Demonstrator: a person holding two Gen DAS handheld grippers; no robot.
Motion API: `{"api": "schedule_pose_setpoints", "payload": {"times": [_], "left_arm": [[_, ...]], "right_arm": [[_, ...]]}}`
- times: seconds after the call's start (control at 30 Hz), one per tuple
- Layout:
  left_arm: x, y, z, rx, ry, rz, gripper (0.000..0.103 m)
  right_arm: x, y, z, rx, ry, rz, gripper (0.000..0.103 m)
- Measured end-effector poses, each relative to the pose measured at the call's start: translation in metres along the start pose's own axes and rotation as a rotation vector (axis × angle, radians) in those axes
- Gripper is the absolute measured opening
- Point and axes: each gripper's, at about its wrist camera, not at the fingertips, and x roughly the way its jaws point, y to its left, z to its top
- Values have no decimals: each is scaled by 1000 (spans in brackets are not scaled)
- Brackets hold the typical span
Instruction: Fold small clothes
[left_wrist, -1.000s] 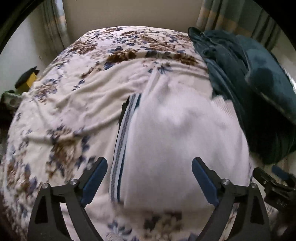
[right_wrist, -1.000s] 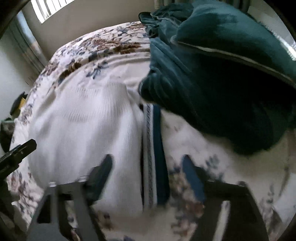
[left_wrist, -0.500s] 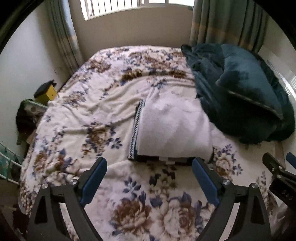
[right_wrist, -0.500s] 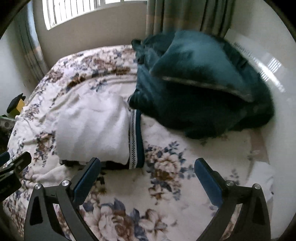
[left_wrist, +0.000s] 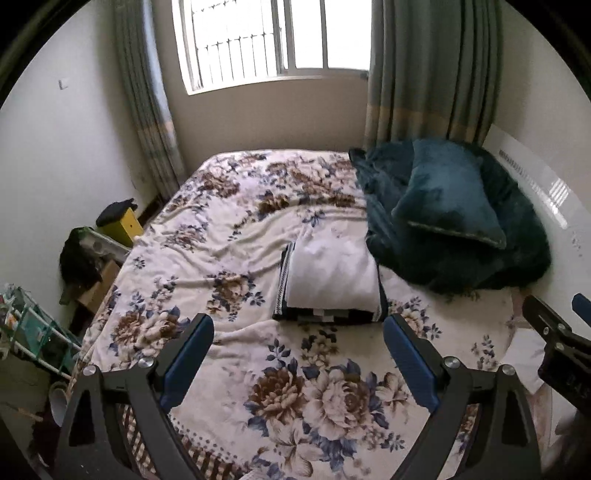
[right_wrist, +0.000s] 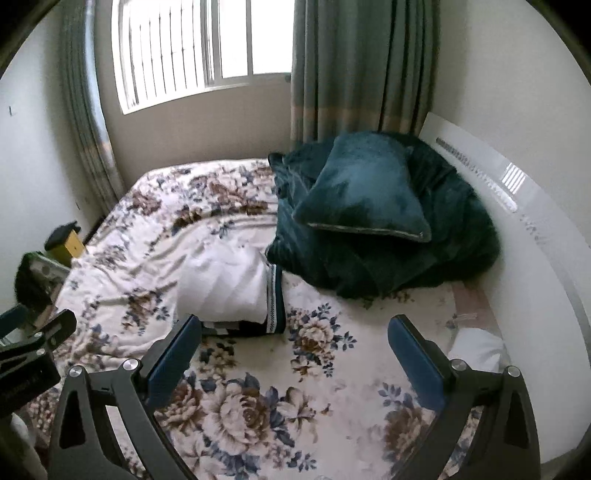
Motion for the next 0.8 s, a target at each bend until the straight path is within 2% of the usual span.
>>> {"api": "schedule_pose_setpoints", "payload": {"times": [0.1, 0.27, 0.3, 0.33, 0.8], "left_arm": [[-29, 1, -5, -20, -18, -8, 94], [-62, 3, -14, -31, -43, -5, 94], [-66, 2, -16, -29, -46, -6, 95], [-70, 2, -18, -27, -44, -7, 103], [-98, 1, -33, -44, -77, 20, 103]], "right_arm": [[-43, -6, -3, 0, -24, 11, 102], [-88, -12, -8, -12, -50, 24, 102], [-94, -12, -9, -20, -54, 27, 102], [-99, -12, -10, -26, -56, 30, 102], [-131, -16, -13, -57, -78, 49, 103]]}}
